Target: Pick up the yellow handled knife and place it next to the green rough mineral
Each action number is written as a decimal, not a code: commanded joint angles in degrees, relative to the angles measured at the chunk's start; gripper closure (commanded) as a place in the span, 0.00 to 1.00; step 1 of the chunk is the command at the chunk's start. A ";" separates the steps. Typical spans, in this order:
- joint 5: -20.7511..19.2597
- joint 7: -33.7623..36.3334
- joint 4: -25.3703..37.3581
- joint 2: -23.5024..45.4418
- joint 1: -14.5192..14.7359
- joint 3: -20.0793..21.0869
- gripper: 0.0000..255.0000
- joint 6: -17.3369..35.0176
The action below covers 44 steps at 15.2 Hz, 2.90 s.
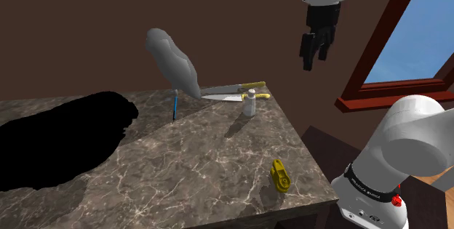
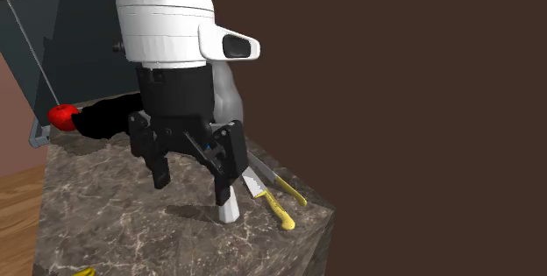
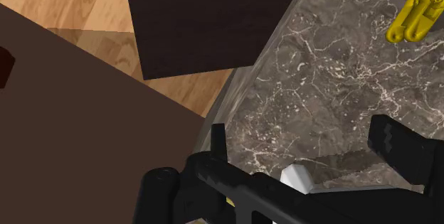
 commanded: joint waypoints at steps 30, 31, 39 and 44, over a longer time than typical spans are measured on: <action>4.26 -56.97 22.84 55.19 8.24 -10.82 0.00 39.84; 4.61 -58.01 23.88 56.39 8.20 -10.54 0.00 40.11; 5.34 -58.50 21.45 59.22 7.95 -10.27 0.00 45.31; 5.35 -58.50 21.46 59.23 7.95 -10.27 0.00 45.31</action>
